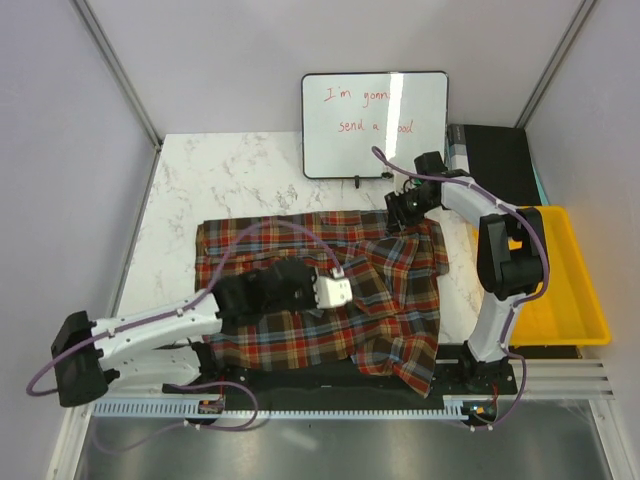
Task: Fold and stack the long sleeve shirts
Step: Fold the shirt
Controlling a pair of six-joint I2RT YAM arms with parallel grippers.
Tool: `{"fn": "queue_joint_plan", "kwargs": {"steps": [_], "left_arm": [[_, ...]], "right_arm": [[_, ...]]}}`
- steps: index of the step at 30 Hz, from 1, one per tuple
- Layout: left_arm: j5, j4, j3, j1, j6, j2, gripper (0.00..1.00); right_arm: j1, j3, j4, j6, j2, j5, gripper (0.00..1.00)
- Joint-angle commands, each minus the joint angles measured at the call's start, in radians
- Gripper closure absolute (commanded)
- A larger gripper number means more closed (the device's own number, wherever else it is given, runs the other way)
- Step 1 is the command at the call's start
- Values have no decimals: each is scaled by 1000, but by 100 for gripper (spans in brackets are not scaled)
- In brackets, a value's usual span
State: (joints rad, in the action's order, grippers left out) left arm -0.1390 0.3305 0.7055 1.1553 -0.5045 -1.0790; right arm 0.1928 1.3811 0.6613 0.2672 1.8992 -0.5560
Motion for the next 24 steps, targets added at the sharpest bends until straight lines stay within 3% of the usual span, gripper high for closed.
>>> {"fn": "queue_joint_plan", "kwargs": {"steps": [1, 3, 4, 7, 13, 17, 24], "left_arm": [[383, 252, 210, -301, 93, -17, 98], [455, 304, 262, -394, 112, -65, 98], [575, 339, 323, -501, 107, -93, 98], [761, 451, 405, -702, 98, -218, 98], [886, 600, 504, -954, 83, -485, 98], [921, 637, 554, -1036, 90, -588, 98], [929, 637, 560, -1037, 87, -576, 98]], "right_arm": [[2, 12, 23, 64, 35, -12, 67], [2, 16, 38, 78, 38, -19, 66], [0, 19, 46, 93, 38, -22, 66], [2, 22, 69, 115, 40, -18, 64], [0, 82, 139, 182, 60, -10, 56], [-15, 121, 217, 248, 11, -67, 40], [-33, 62, 328, 414, -190, -174, 21]]}}
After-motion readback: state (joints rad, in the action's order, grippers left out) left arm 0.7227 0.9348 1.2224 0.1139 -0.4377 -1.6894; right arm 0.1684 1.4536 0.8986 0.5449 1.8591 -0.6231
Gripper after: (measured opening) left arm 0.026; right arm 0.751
